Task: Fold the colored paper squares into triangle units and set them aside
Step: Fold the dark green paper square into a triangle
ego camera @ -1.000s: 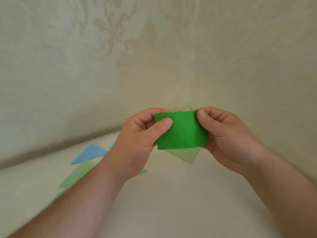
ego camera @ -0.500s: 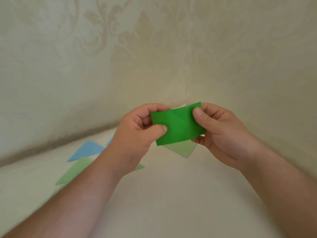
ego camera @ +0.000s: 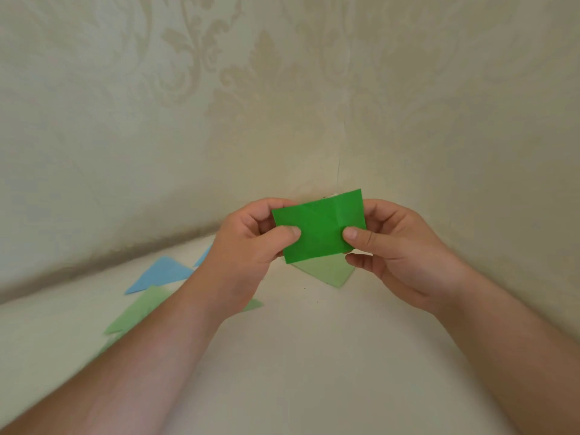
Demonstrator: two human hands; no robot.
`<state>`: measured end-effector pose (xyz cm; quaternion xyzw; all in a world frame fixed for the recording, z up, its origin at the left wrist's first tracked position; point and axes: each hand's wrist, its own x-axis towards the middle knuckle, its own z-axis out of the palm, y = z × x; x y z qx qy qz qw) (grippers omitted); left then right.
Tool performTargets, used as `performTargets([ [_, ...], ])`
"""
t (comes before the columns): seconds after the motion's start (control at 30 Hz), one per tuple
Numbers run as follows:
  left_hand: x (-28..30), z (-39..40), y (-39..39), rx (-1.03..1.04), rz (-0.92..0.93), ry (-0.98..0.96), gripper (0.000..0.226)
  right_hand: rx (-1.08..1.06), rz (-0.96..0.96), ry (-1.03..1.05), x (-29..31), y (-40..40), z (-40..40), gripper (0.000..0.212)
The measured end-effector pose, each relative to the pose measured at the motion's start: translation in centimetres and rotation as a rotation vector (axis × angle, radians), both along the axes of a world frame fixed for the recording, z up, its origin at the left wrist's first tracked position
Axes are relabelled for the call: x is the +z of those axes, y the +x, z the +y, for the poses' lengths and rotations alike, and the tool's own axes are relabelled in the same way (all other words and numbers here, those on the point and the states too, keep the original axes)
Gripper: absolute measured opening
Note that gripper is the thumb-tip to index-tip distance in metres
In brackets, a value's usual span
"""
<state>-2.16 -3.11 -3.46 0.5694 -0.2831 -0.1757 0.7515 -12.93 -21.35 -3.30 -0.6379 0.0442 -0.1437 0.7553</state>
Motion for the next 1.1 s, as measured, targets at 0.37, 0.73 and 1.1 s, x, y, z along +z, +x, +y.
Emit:
performTargets([
  [0.37, -0.4, 0.3, -0.7, -0.291, -0.103, 0.254, 0.049, -0.121, -0.046, 0.113, 0.1, 0.5, -0.1, 0.042],
  [0.73, -0.5, -0.2, -0.8, -0.112, -0.069, 0.301, 0.022, -0.29, -0.165, -0.23, -0.2, 0.4, -0.3, 0.039],
  [1.1, -0.2, -0.2, -0.6, -0.024, 0.124, 0.164, 0.024, -0.144, -0.225, -0.746, -1.4, 0.2, 0.0, 0.076],
])
